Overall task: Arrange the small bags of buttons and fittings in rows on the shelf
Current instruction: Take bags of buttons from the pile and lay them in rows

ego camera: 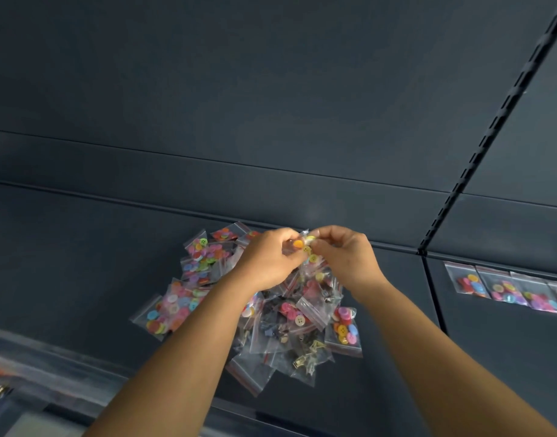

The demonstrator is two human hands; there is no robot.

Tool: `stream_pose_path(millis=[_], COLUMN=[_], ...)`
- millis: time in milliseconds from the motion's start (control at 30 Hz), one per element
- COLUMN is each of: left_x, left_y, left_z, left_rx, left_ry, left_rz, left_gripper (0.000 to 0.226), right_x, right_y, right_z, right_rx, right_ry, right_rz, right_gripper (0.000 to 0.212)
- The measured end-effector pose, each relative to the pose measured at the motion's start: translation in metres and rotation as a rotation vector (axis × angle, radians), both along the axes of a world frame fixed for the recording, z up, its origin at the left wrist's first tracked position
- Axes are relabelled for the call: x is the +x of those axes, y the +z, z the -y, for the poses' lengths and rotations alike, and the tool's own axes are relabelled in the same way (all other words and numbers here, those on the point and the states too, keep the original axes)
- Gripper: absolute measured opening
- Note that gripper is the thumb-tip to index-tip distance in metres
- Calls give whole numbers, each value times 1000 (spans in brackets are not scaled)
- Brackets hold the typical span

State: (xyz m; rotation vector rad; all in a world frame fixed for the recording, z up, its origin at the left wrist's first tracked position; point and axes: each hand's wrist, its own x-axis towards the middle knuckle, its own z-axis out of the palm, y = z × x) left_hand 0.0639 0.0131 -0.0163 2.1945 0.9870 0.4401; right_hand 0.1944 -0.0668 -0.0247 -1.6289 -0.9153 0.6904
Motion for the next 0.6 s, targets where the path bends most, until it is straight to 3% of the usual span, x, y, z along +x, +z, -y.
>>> stream_pose_path(millis=[133,233,433,600], left_x=[-2,-8,-14,-15], left_y=[-1,-4,-7,-9], left_z=[-1,-4,-5,-2], left_rx=[52,102,123,100], left_ry=[93,169,203,207], left_rz=[15,-17,-46,-40], left_gripper=[15,16,8,3], right_x=[-1,8,13,7], right_y=[4,-1,-19,-19], right_z=[-3,-3,-19,-31], right_rx=[6,-142,-419,-531], right_ry=[-39,-119,118,159], right_rz=[13,236,536,709], right_gripper=[18,23,45,45])
